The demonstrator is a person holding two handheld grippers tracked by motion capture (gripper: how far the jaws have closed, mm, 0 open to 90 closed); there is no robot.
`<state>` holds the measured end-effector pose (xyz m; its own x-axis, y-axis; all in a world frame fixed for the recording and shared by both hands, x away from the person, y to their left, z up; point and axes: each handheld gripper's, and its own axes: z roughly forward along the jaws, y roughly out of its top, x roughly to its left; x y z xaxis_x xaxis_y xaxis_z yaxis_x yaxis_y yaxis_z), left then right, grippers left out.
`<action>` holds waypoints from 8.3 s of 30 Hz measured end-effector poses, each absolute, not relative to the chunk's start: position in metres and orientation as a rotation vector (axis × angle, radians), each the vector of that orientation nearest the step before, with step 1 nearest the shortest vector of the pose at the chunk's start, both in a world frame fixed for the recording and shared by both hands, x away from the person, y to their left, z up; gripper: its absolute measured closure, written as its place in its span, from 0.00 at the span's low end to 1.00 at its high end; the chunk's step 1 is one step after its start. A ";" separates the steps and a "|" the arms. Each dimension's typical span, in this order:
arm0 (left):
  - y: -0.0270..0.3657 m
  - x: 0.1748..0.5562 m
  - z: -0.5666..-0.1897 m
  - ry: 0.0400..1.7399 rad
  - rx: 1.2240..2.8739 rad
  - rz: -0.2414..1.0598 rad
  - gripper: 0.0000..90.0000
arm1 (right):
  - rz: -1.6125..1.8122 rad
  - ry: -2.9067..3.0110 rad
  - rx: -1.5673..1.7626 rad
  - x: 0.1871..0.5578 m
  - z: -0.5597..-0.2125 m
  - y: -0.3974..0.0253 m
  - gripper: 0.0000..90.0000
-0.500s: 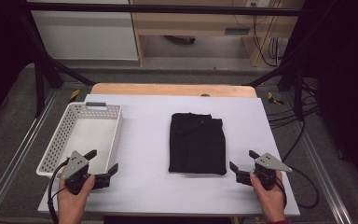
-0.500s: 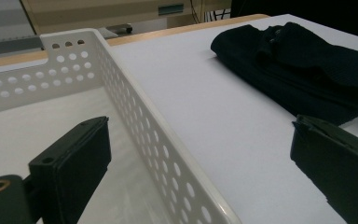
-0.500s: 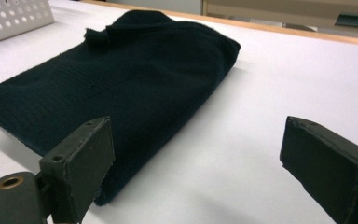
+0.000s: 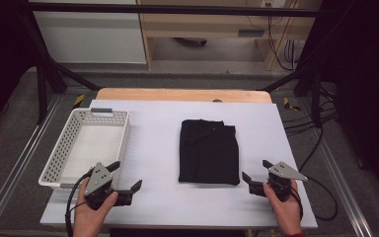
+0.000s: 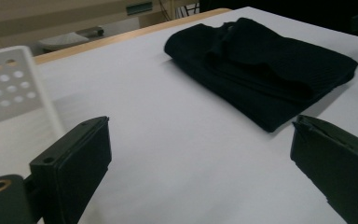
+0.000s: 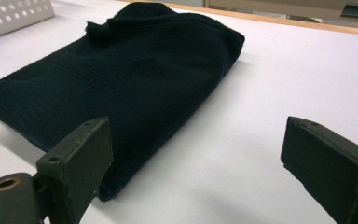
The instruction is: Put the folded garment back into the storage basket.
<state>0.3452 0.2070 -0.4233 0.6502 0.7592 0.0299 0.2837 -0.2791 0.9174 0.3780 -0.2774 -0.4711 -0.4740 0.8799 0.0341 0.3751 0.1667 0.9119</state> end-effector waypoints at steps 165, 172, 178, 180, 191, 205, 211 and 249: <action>0.127 0.339 -0.466 0.750 2.188 0.340 0.91 | 1.128 2.370 1.050 0.334 -0.482 -0.188 0.32; 0.127 0.338 -0.466 0.747 2.191 0.341 0.91 | 1.122 2.374 1.048 0.334 -0.483 -0.188 0.33; 0.127 0.338 -0.466 0.747 2.194 0.339 0.91 | 1.119 2.376 1.047 0.334 -0.483 -0.187 0.34; 0.127 0.338 -0.466 0.746 2.196 0.340 0.91 | 1.114 2.377 1.044 0.334 -0.483 -0.187 0.35; 0.127 0.337 -0.465 0.747 2.196 0.340 0.91 | 1.104 2.370 1.038 0.334 -0.483 -0.186 0.34; 0.129 0.337 -0.467 0.757 2.192 0.335 0.91 | 1.091 2.372 1.008 0.333 -0.482 -0.183 0.45; 0.129 0.337 -0.468 0.760 2.189 0.337 0.90 | 1.084 2.375 0.986 0.332 -0.482 -0.183 0.53; 0.140 0.347 -0.450 0.876 2.052 0.440 0.54 | 1.091 2.377 0.919 0.331 -0.479 -0.182 0.78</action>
